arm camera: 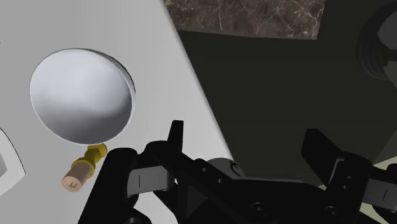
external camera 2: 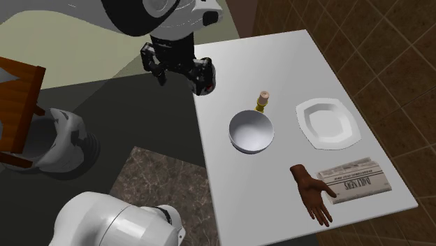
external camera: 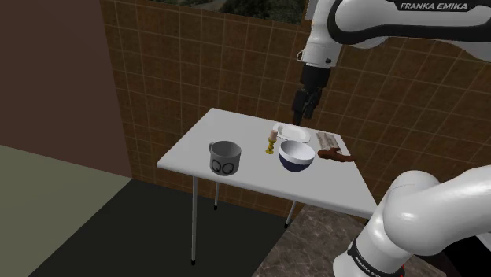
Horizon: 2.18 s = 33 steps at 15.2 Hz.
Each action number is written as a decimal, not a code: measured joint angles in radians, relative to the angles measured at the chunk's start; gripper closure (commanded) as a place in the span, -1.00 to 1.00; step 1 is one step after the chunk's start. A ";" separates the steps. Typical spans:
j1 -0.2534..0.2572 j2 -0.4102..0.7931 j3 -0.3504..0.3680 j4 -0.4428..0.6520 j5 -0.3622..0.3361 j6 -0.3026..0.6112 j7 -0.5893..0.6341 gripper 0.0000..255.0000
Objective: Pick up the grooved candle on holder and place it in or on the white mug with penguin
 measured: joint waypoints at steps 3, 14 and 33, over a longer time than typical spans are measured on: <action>-0.015 0.079 -0.031 0.002 -0.025 0.080 -0.036 -1.00; -0.062 0.403 -0.141 0.088 -0.069 0.333 -0.165 -1.00; -0.122 0.835 -0.217 0.289 -0.004 0.578 -0.314 -1.00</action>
